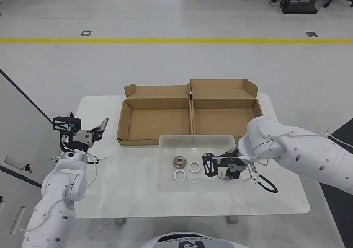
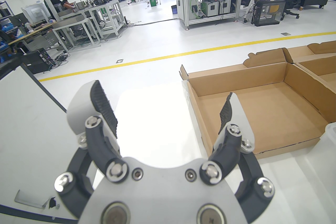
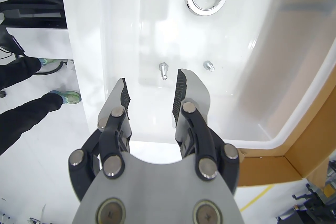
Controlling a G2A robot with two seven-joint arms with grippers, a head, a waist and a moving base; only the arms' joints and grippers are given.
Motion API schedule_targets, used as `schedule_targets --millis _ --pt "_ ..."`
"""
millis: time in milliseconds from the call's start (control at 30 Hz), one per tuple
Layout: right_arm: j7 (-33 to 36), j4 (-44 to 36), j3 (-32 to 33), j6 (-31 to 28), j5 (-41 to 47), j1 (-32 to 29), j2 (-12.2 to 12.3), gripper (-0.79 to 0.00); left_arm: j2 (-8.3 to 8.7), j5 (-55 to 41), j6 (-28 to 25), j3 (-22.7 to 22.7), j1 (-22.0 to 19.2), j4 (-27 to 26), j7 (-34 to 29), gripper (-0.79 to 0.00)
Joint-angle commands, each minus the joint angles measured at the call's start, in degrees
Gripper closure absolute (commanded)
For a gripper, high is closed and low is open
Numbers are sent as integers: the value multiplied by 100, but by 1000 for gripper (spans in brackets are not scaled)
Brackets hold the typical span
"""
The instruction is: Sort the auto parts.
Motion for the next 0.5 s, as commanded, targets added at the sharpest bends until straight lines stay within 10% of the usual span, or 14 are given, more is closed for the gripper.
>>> schedule_targets --millis 0,467 --pt "11 -8 0 11 -2 -19 3 -385 0 0 0 0 0 0 0 -785" --pt "121 58 0 122 86 -28 -25 -376 0 0 0 0 0 0 0 -785"
